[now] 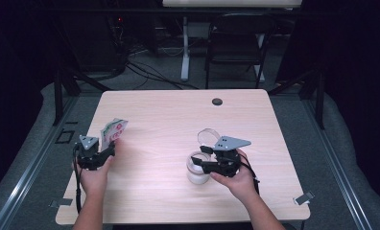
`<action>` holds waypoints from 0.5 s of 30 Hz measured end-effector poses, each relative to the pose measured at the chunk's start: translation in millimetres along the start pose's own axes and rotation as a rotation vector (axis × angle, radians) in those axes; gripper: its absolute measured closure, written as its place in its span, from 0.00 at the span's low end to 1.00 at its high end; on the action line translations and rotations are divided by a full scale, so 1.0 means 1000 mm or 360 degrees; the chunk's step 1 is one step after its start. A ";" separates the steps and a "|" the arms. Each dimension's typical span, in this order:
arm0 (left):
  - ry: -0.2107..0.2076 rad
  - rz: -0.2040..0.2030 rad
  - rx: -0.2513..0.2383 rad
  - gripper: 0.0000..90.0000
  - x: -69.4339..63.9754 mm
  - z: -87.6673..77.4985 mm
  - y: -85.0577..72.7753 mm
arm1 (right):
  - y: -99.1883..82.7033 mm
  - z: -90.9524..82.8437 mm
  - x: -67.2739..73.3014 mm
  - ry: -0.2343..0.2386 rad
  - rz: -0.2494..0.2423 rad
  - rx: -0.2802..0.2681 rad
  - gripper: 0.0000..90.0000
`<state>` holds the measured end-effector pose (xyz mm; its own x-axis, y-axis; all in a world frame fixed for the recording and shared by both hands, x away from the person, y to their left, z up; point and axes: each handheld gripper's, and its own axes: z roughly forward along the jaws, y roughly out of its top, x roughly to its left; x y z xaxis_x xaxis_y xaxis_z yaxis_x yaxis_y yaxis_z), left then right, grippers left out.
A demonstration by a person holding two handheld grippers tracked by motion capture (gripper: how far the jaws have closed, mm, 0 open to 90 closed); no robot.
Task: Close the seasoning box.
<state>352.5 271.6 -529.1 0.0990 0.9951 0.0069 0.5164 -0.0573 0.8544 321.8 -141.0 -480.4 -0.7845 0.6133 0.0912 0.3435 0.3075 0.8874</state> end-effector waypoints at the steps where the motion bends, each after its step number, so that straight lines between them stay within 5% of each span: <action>1: -0.0007 0.0016 -0.0007 0.45 -0.002 -0.001 0.001 | 0.000 0.000 0.000 0.0007 0.0005 -0.0001 0.52; 15: -0.0111 0.0176 0.0002 0.44 -0.035 -0.007 0.005 | 0.001 -0.002 0.000 0.0007 0.0008 -0.0035 0.51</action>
<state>345.9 237.4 -521.9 0.2142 0.9747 0.0647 0.4999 -0.1663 0.8500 321.2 -141.8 -478.4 -0.7850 0.6118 0.0975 0.3361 0.2884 0.8966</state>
